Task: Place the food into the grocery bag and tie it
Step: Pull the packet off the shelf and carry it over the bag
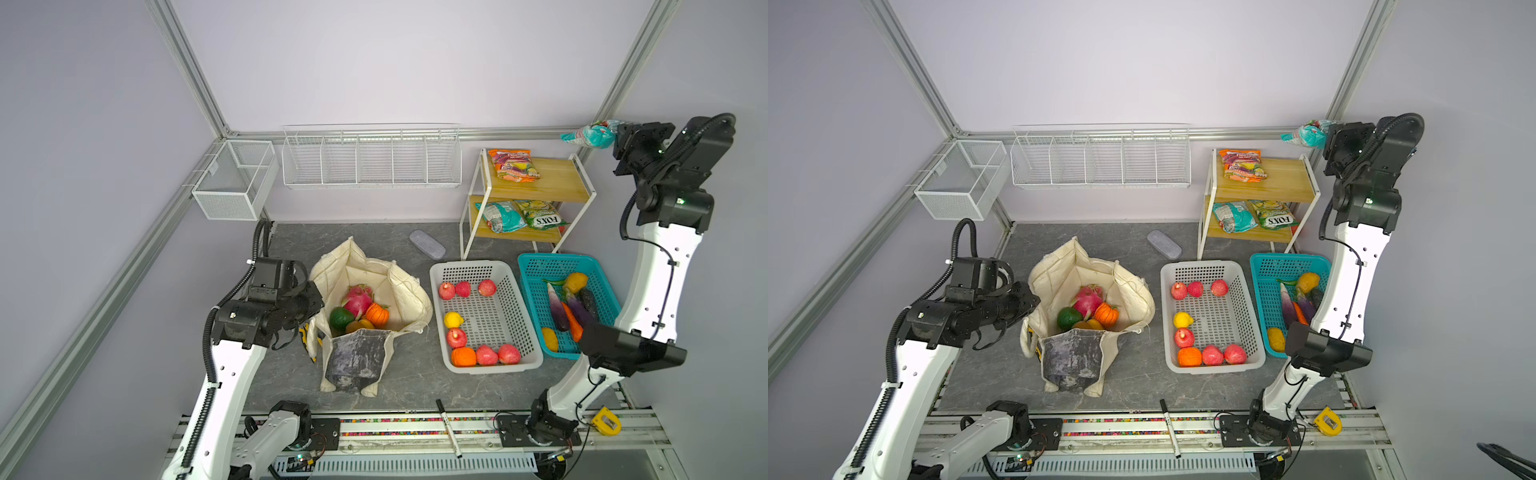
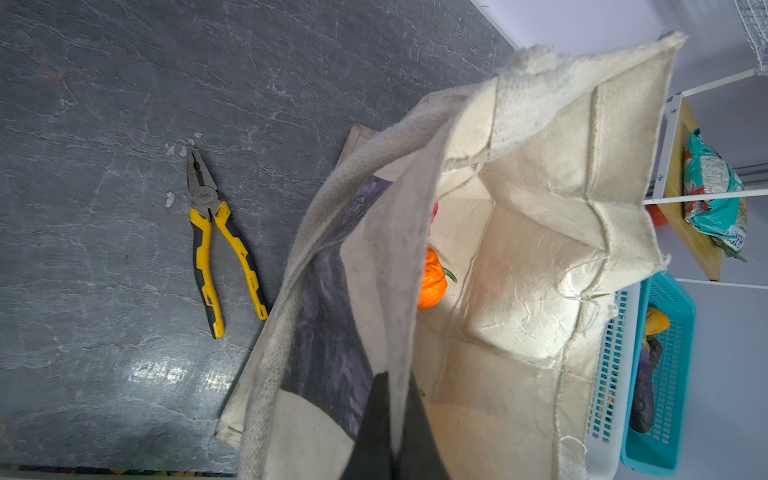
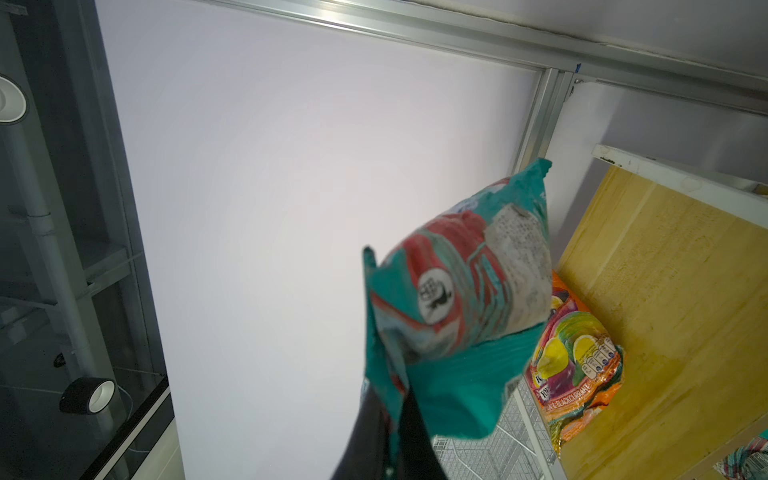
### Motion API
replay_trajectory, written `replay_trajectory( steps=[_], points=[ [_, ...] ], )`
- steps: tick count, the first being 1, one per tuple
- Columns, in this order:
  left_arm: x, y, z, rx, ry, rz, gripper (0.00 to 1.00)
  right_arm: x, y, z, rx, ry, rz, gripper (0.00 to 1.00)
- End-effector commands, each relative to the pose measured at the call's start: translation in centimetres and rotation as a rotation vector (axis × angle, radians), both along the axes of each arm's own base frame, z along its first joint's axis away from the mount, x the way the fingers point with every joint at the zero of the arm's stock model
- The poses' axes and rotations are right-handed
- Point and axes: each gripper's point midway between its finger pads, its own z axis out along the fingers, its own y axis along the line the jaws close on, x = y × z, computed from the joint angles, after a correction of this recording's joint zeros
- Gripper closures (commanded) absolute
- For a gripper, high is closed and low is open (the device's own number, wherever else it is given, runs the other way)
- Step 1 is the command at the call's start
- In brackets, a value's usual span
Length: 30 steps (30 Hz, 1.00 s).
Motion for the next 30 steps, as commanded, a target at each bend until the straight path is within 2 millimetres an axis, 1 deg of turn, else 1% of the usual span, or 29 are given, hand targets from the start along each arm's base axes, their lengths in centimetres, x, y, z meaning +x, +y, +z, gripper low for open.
replay_trajectory(
  steps=[1,4,6,7,10,12,13,14,17,18,21,24,25,28,30],
  points=[
    [-0.4,0.1,0.3,-0.008,-0.019,-0.004,0.99,-3.6,3.4,3.9,-0.046,-0.097,0.074,0.93],
    [-0.6,0.1,0.1,-0.011,-0.015,-0.001,0.99,-4.6,6.9,3.0,-0.084,-0.076,0.159,0.93],
    [-0.6,0.1,0.0,-0.011,-0.008,-0.002,0.99,-5.1,9.9,1.7,-0.112,-0.045,0.232,0.93],
    [-0.6,0.1,-0.1,-0.011,-0.006,-0.003,0.99,-5.2,11.0,1.1,-0.121,-0.03,0.261,0.93],
    [-0.6,0.1,-0.1,-0.014,0.0,0.003,0.99,-6.3,16.6,-2.0,-0.166,0.056,0.396,0.93],
    [-0.6,0.2,0.0,-0.013,-0.001,0.01,0.99,-7.5,21.1,-4.3,-0.222,0.113,0.495,0.93],
    [-0.6,0.2,0.1,-0.012,-0.002,0.012,0.99,-7.9,22.8,-5.3,-0.236,0.131,0.535,0.93],
    [-0.6,0.3,0.1,-0.008,-0.002,0.015,0.99,-8.8,25.8,-6.6,-0.255,0.149,0.611,0.93],
    [-0.5,0.3,0.0,-0.002,0.006,0.018,0.99,-10.8,32.2,-10.5,-0.312,0.201,0.77,0.93],
    [-0.4,0.4,0.1,-0.001,0.005,0.02,0.99,-11.6,34.3,-11.8,-0.338,0.219,0.822,0.93],
    [-0.3,0.5,0.2,0.003,0.003,0.025,0.99,-13.7,39.6,-14.9,-0.416,0.257,0.963,0.93],
    [-0.1,0.4,0.2,0.001,0.008,0.026,0.99,-15.9,44.6,-17.1,-0.499,0.274,1.109,0.93],
    [0.0,0.4,0.2,0.002,0.01,0.027,0.99,-16.6,45.9,-17.6,-0.521,0.276,1.15,0.93],
    [0.1,0.4,0.3,0.005,0.01,0.03,0.99,-18.9,49.9,-18.6,-0.598,0.263,1.281,0.93],
    [0.2,0.5,0.3,0.005,0.008,0.033,0.99,-20.2,52.0,-19.0,-0.638,0.247,1.35,0.93]
  ],
)
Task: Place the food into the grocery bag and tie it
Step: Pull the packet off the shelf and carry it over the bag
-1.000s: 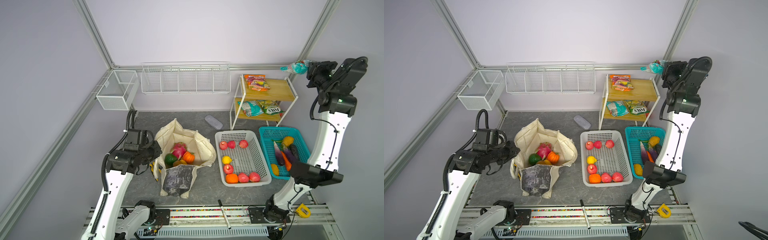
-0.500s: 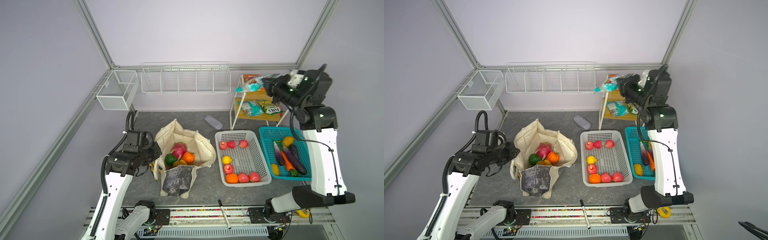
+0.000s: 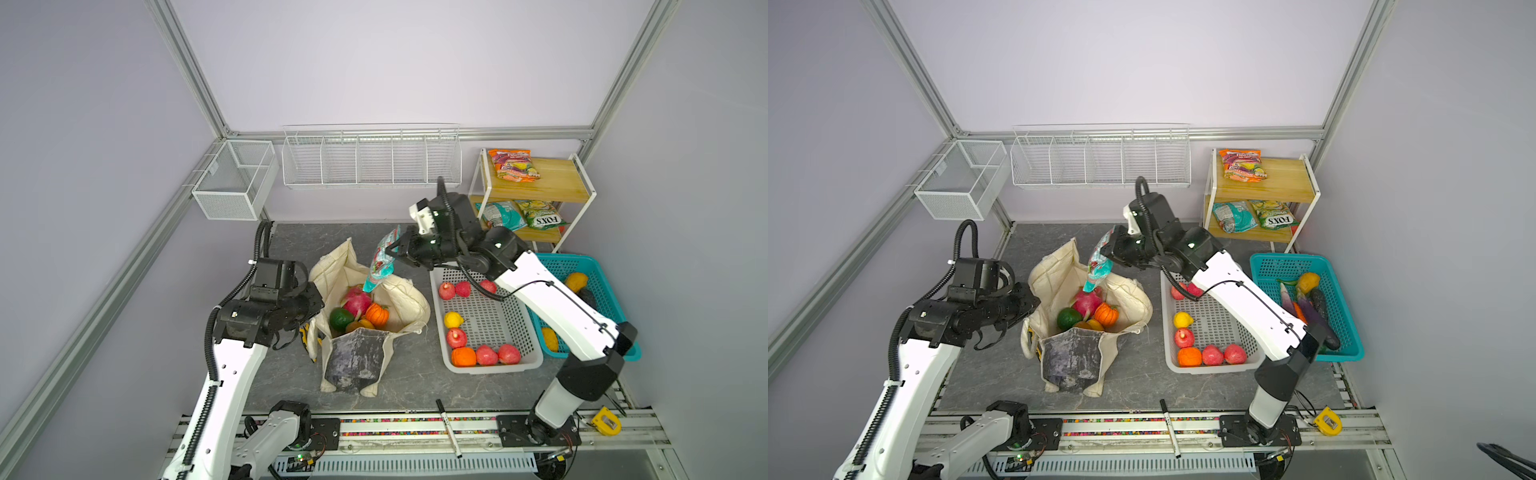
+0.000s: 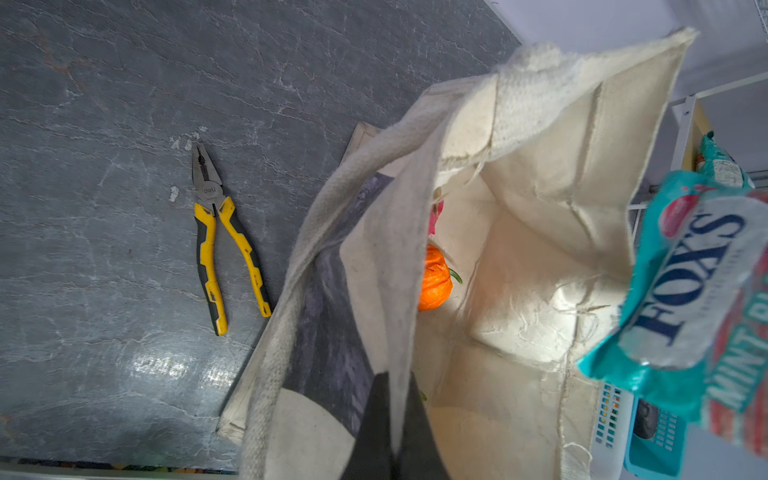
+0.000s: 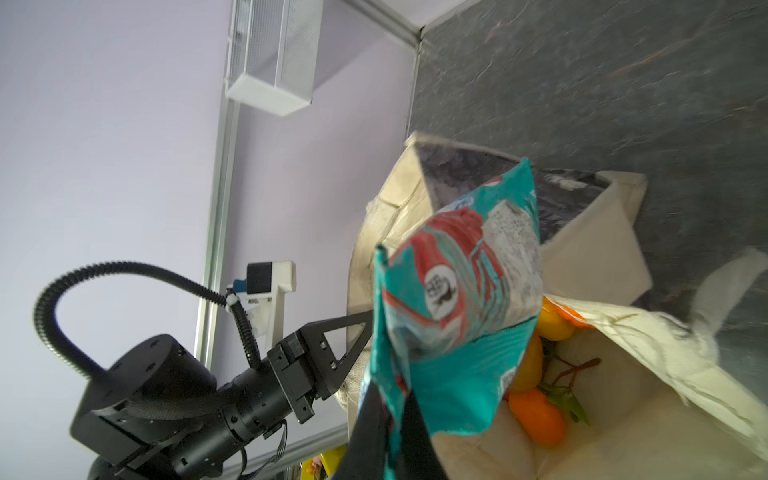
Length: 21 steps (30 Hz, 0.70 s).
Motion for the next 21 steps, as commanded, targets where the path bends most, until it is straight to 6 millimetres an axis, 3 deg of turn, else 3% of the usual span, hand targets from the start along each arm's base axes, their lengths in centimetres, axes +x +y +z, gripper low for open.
replay_trajectory(
  steps=[1,4,7,13,21],
  points=[
    [0.1,0.3,1.0,0.0,-0.016,0.019,0.99,-2.8,2.8,1.4,0.0,-0.082,0.167,0.93],
    [0.3,0.2,1.0,-0.003,-0.015,0.019,0.99,-3.8,5.0,1.1,0.0,-0.08,0.251,0.93],
    [0.4,0.2,1.2,-0.002,-0.018,0.015,0.99,-3.9,5.8,1.8,-0.011,-0.115,0.29,0.93],
    [0.3,0.2,1.1,0.001,-0.016,0.013,0.99,-3.9,5.3,2.6,-0.029,-0.155,0.298,0.93],
    [0.4,0.1,1.1,-0.003,-0.017,0.008,0.99,-4.7,5.3,0.4,-0.074,-0.113,0.324,0.93]
  ],
)
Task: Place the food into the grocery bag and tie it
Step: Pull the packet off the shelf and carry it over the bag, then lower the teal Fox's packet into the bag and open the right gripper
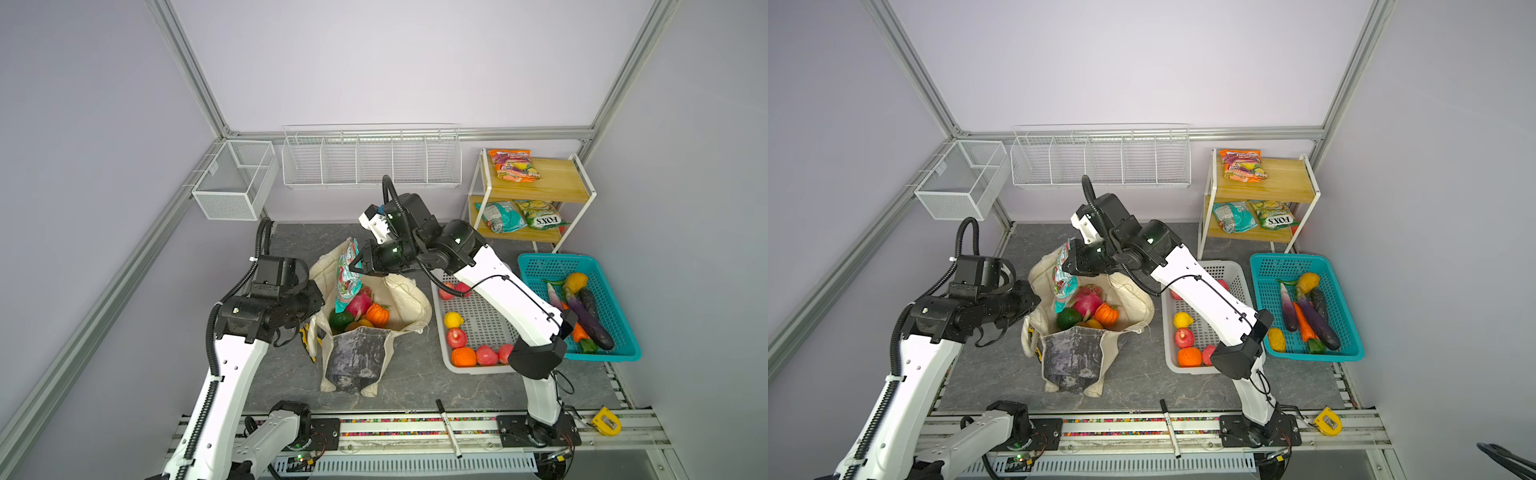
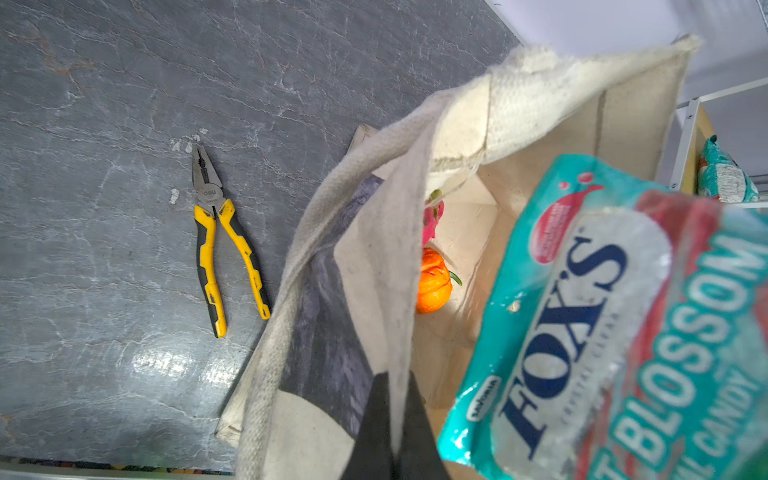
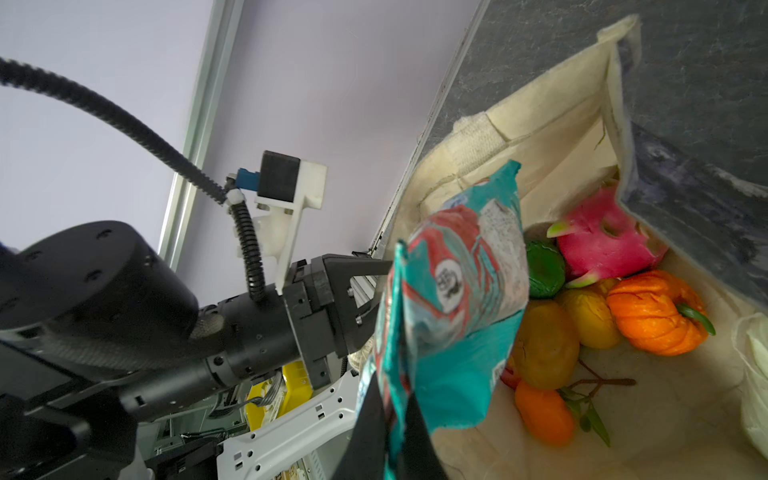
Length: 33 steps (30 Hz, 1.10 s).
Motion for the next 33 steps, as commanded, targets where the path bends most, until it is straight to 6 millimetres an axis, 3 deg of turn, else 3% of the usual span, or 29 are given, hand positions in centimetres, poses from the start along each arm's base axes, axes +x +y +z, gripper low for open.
replay_trajectory(
  steps=[1,9,17,24,28,33],
  points=[
    [0.0,0.1,1.0,-0.004,-0.021,0.003,0.99,-1.2,-0.5,1.0,0.015,-0.026,0.042,0.93],
    [-0.1,0.1,0.9,-0.008,-0.021,0.003,0.99,-1.1,0.2,-2.8,-0.058,0.011,0.055,0.93],
    [0.0,-0.1,1.0,-0.01,-0.023,-0.007,0.99,-1.5,3.5,-7.2,-0.081,0.06,0.124,0.93],
    [0.4,-0.4,1.5,-0.023,-0.036,-0.015,0.99,-0.8,5.0,-10.5,-0.111,0.082,0.137,0.93],
    [0.3,-0.4,1.5,-0.029,-0.036,-0.016,0.99,-0.2,5.4,-12.5,-0.145,0.077,0.139,0.93],
    [0.2,-0.4,1.7,-0.031,-0.044,-0.017,0.99,-0.1,4.7,-16.7,-0.249,0.074,0.161,0.93]
  ],
)
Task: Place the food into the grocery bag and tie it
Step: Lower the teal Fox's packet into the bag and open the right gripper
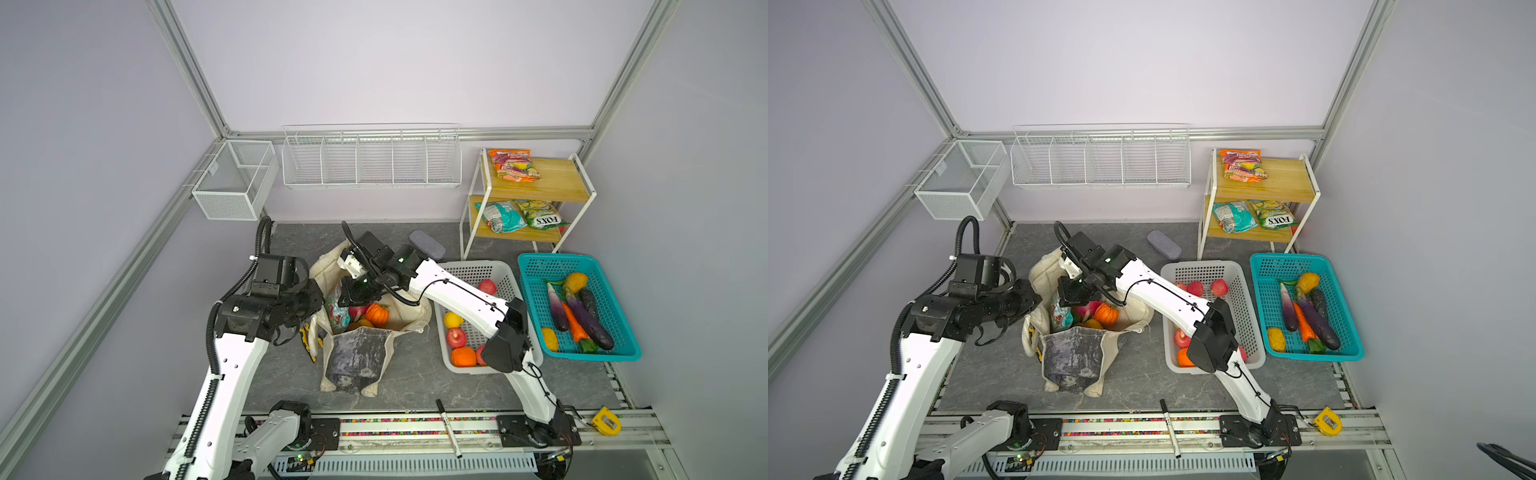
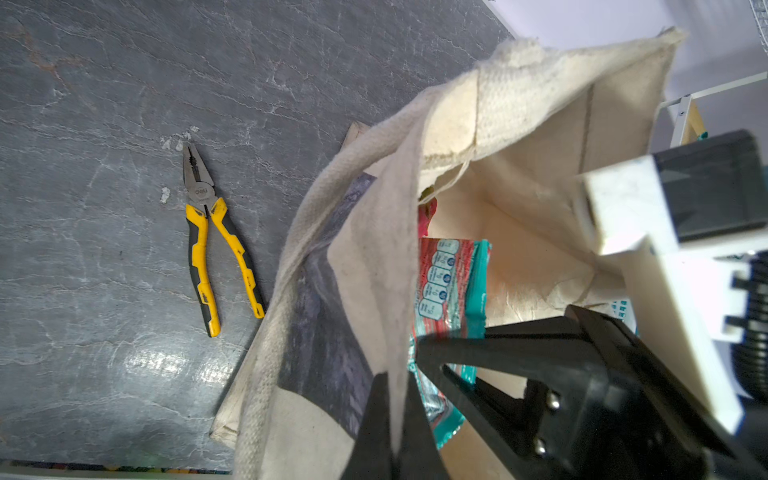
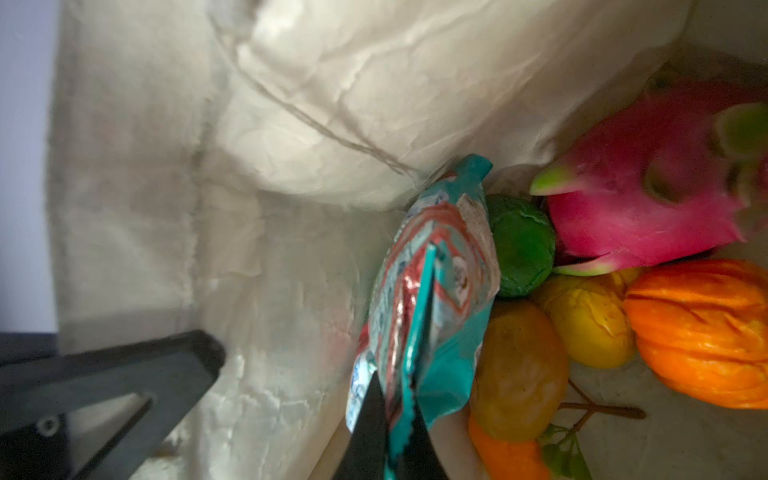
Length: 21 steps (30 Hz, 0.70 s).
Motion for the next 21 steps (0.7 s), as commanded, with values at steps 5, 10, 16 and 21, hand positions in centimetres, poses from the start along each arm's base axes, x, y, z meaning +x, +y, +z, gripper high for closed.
replay_trajectory(
  steps=[5,10,16,21],
  points=[
    [0.2,0.0,1.6,-0.016,-0.051,-0.002,0.99,0.6,-1.5,-4.1,-0.124,-0.094,0.048,0.92],
    [0.5,-0.1,1.7,-0.018,-0.055,-0.002,0.99,1.0,-2.1,-4.5,-0.153,-0.133,0.046,0.85],
    [0.8,-0.4,1.7,-0.026,-0.056,-0.008,0.99,1.3,-2.4,-3.7,-0.155,-0.164,0.035,0.74],
    [0.6,-0.4,1.6,-0.027,-0.055,-0.011,0.99,1.5,-2.6,-2.0,-0.133,-0.195,0.02,0.56]
  ],
)
